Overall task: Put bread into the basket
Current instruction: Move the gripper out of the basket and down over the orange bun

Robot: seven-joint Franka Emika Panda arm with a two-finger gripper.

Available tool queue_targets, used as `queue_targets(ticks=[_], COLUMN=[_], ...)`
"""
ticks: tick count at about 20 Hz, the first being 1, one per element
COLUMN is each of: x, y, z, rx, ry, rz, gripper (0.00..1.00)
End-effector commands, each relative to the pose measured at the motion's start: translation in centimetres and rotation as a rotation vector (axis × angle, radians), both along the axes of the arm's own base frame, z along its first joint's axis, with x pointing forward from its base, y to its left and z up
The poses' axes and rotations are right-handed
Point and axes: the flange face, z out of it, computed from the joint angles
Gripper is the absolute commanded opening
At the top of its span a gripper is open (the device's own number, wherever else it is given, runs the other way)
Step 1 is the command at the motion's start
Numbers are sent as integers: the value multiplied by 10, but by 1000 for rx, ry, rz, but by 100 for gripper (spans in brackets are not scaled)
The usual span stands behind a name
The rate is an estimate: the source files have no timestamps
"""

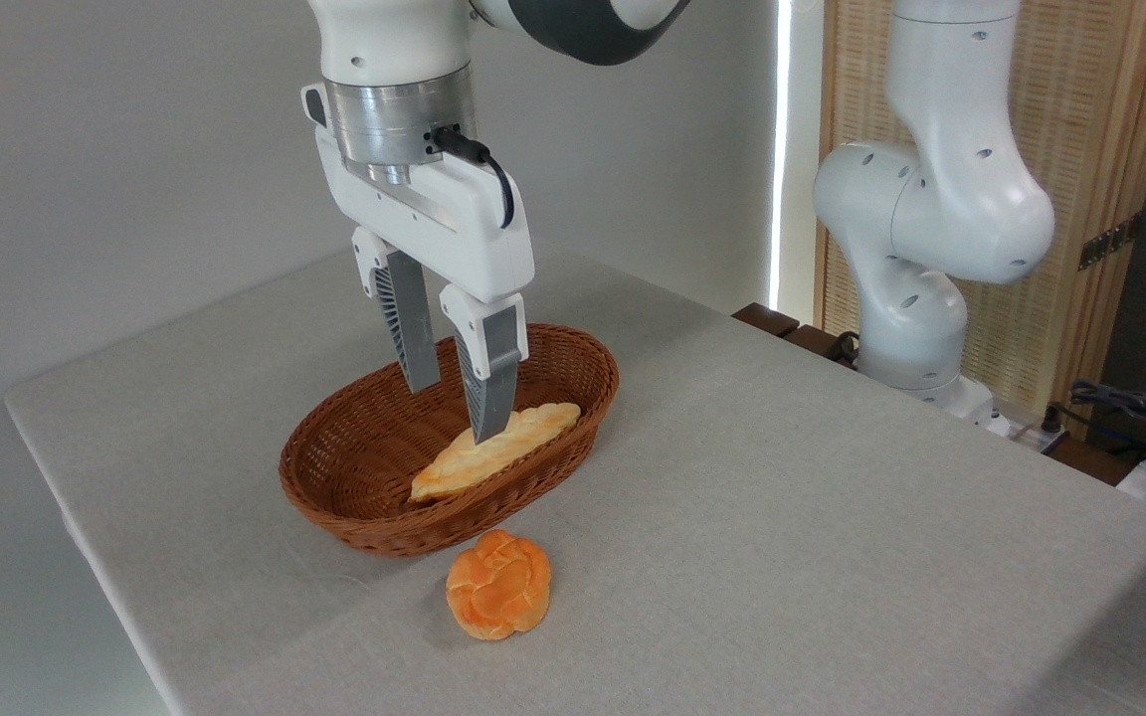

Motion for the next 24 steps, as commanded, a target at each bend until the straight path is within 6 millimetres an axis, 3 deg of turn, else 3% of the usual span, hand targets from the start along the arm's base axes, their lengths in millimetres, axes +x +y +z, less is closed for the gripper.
queue_targets(ticks=[1, 8, 11, 15, 24], x=[-4, -2, 3, 4, 27], y=[5, 15, 36, 61, 57], z=[0, -10, -15, -51, -136], rx=[-12, -4, -11, -2, 8], ry=[49, 68, 21, -17, 11], rz=[-10, -40, -16, -76, -110], gripper=[100, 100, 100, 100, 100])
